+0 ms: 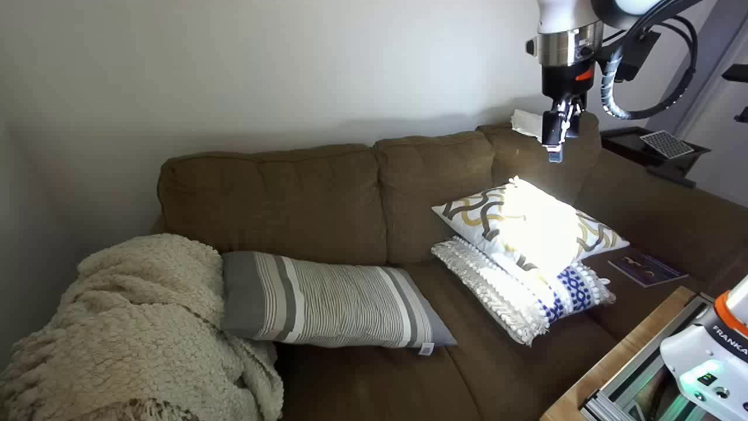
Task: Put the brown pillow on the left corner of the couch then put the gray pillow on the blue pillow
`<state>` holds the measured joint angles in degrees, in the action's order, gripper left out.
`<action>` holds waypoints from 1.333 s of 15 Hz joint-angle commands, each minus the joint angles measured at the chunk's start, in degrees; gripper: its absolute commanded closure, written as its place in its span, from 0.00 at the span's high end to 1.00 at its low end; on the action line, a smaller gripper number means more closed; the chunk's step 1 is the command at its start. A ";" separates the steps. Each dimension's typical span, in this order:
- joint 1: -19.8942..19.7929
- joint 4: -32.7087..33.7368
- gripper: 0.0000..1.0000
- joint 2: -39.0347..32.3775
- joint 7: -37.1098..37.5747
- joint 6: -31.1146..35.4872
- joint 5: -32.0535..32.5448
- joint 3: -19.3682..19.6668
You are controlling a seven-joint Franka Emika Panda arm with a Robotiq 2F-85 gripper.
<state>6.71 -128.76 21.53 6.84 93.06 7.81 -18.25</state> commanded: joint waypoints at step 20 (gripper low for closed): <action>-1.12 0.43 1.00 -31.92 7.35 40.65 9.37 11.68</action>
<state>5.99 -127.74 -6.60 11.71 124.09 17.06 -8.96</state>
